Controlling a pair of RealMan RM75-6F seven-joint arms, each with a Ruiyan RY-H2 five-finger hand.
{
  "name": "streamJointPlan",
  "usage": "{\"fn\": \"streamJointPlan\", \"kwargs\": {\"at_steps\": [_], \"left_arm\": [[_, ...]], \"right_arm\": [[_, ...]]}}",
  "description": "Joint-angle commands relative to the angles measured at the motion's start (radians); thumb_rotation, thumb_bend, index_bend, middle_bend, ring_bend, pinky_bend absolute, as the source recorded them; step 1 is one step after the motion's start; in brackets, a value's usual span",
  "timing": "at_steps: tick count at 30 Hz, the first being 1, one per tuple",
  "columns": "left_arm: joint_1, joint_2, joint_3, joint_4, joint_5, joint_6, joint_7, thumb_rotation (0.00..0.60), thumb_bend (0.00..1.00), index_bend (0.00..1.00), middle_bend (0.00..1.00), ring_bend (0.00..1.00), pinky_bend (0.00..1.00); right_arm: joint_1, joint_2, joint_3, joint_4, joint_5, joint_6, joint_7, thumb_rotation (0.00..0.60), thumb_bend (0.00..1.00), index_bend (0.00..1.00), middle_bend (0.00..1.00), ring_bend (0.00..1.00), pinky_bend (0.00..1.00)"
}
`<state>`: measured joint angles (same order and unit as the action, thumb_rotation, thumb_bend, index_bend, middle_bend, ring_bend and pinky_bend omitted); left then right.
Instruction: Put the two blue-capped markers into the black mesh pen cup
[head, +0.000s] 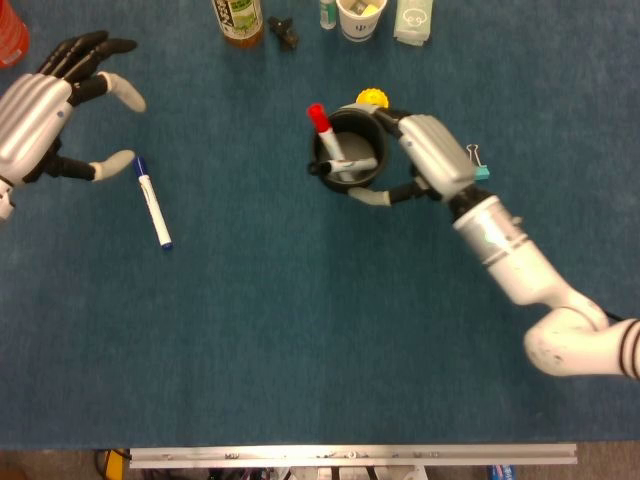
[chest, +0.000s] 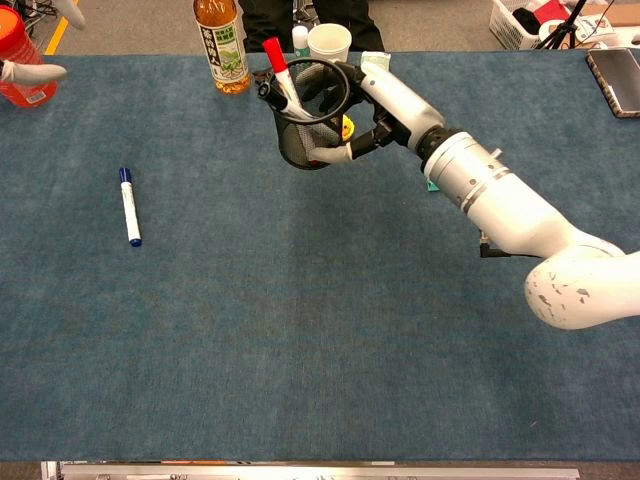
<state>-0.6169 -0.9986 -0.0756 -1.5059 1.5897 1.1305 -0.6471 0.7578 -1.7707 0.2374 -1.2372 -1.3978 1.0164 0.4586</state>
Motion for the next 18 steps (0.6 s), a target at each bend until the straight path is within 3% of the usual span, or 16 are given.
{"fn": "streamJointPlan", "kwargs": {"at_steps": [1, 9, 13, 18], "left_arm": [[0.011, -0.022, 0.015, 0.045, 0.025, 0.02, 0.023, 0.6, 0.24, 0.4, 0.11, 0.0, 0.05], [0.015, -0.077, 0.06, 0.165, 0.071, 0.013, 0.081, 0.6, 0.24, 0.4, 0.11, 0.0, 0.05], [0.003, -0.132, 0.108, 0.266, 0.154, 0.01, 0.173, 0.6, 0.24, 0.41, 0.11, 0.0, 0.05], [-0.014, -0.193, 0.167, 0.347, 0.226, -0.007, 0.2, 0.6, 0.24, 0.41, 0.11, 0.0, 0.05]], "right_arm": [[-0.032, 0.05, -0.018, -0.046, -0.012, 0.025, 0.012, 0.6, 0.45, 0.42, 0.41, 0.34, 0.31], [-0.077, 0.134, -0.04, -0.132, -0.034, 0.063, 0.038, 0.6, 0.45, 0.42, 0.41, 0.34, 0.31], [-0.079, 0.154, -0.038, -0.161, -0.041, 0.069, 0.037, 0.6, 0.45, 0.42, 0.42, 0.34, 0.31], [-0.078, 0.166, -0.03, -0.183, -0.029, 0.063, 0.028, 0.6, 0.45, 0.42, 0.42, 0.34, 0.31]]}}
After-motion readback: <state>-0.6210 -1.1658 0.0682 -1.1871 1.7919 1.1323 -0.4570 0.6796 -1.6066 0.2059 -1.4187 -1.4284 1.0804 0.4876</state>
